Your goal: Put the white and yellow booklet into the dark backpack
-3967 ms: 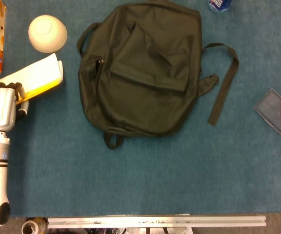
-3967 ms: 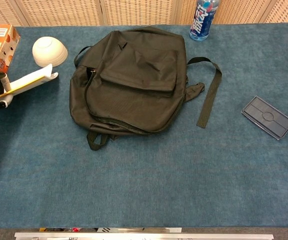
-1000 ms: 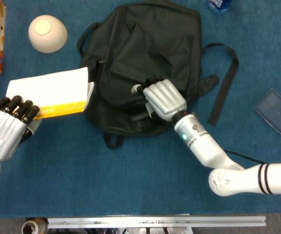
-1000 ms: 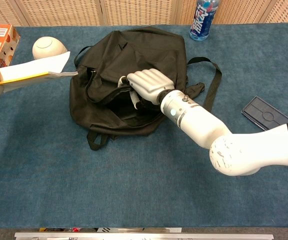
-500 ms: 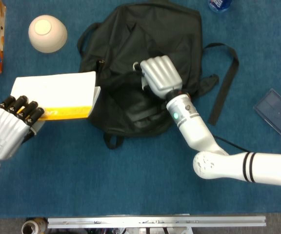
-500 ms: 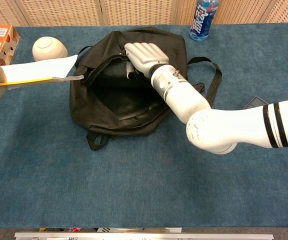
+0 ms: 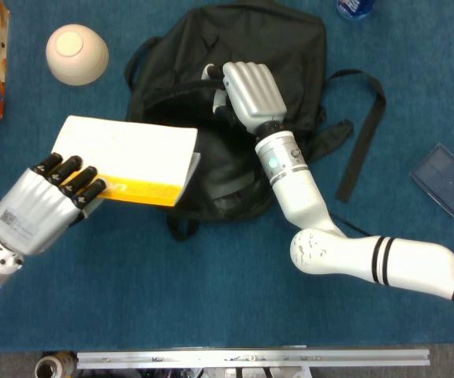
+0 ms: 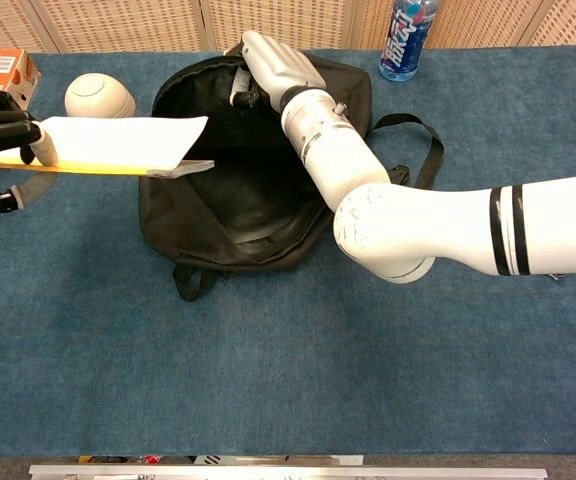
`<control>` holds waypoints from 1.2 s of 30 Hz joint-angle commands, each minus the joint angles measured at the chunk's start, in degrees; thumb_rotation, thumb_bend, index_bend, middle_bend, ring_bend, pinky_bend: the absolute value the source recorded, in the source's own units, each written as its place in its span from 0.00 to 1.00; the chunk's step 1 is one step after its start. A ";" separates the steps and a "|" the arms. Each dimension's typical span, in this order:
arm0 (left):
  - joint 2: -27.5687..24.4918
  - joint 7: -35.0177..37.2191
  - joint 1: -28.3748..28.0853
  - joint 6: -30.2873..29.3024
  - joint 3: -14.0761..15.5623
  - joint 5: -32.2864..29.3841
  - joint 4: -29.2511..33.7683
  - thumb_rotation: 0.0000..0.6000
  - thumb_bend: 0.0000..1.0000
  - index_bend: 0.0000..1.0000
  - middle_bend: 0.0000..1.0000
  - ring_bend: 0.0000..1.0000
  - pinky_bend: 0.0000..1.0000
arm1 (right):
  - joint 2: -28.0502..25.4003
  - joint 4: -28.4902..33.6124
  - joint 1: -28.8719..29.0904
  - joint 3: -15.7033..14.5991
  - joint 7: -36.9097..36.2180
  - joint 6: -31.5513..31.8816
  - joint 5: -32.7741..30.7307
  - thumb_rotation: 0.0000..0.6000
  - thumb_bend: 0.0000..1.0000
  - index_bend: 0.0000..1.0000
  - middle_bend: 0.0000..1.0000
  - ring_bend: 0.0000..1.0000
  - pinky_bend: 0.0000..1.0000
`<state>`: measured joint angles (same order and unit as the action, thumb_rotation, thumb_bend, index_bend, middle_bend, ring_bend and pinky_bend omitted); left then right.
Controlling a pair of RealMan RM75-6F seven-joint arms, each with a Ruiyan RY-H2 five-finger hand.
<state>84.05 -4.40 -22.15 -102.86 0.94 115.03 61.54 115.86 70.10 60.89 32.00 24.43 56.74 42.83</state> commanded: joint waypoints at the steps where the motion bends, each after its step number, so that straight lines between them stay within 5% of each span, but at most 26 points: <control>1: 0.57 -0.72 -0.97 0.63 -0.10 0.70 0.48 1.00 0.44 0.65 0.64 0.53 0.69 | 0.22 0.37 0.37 1.30 -1.35 0.04 -1.31 1.00 1.00 0.68 0.67 0.66 0.85; 36: 9.71 -3.09 -8.66 9.75 0.07 -1.37 -4.35 1.00 0.44 0.65 0.64 0.53 0.69 | 7.99 -4.31 7.12 13.21 -23.92 -4.24 -9.22 1.00 1.00 0.68 0.67 0.66 0.85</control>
<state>93.55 -7.56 -30.75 -93.28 0.85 113.80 57.47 123.69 65.89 67.82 44.98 0.78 52.62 33.78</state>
